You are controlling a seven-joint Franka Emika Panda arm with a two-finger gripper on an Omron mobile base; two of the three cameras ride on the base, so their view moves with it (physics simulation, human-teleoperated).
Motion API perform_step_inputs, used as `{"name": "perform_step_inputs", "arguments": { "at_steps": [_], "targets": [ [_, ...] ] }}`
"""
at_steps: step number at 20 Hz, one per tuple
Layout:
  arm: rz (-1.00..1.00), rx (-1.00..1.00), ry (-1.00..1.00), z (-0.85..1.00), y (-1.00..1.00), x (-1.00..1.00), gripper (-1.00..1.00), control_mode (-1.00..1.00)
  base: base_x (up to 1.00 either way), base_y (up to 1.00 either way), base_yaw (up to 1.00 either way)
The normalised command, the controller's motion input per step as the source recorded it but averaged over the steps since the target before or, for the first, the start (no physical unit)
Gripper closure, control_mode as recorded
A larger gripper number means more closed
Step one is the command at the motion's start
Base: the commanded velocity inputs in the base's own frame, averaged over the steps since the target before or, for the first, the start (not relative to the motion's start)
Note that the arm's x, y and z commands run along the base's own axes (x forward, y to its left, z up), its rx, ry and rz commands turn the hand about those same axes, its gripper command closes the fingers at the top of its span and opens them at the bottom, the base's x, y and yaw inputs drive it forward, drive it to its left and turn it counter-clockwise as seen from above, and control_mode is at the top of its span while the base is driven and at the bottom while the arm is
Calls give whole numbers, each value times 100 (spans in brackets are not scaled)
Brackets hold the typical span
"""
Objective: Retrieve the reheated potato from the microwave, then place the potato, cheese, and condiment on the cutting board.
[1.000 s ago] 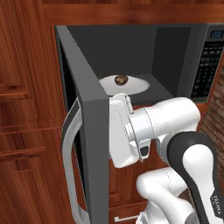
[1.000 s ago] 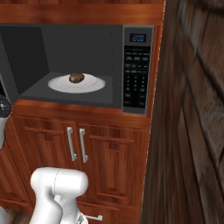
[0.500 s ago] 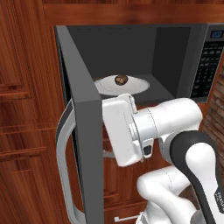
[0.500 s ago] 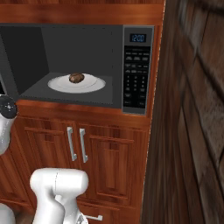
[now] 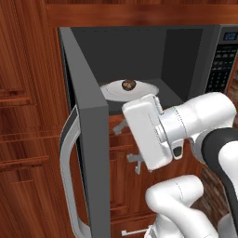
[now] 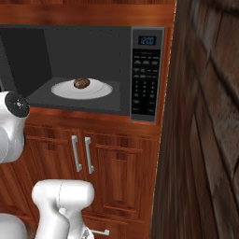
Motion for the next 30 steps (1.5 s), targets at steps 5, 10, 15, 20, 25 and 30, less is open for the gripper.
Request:
{"name": "perform_step_inputs", "arguments": {
  "at_steps": [5,10,15,20,25,30],
  "targets": [
    [-6,-33,-20,6,-39,9,-100,-100,0,0,0],
    [-9,-38,-33,0,-38,10,-100,-100,0,0,0],
    [-3,-31,-28,0,-42,26,-100,-100,0,0,0],
    [0,-18,-19,2,-50,32,-100,-100,0,0,0],
    [0,-10,-26,4,-47,29,-100,-100,0,0,0],
    [0,-19,-45,0,-32,18,-100,-100,0,0,0]
  ]
}}
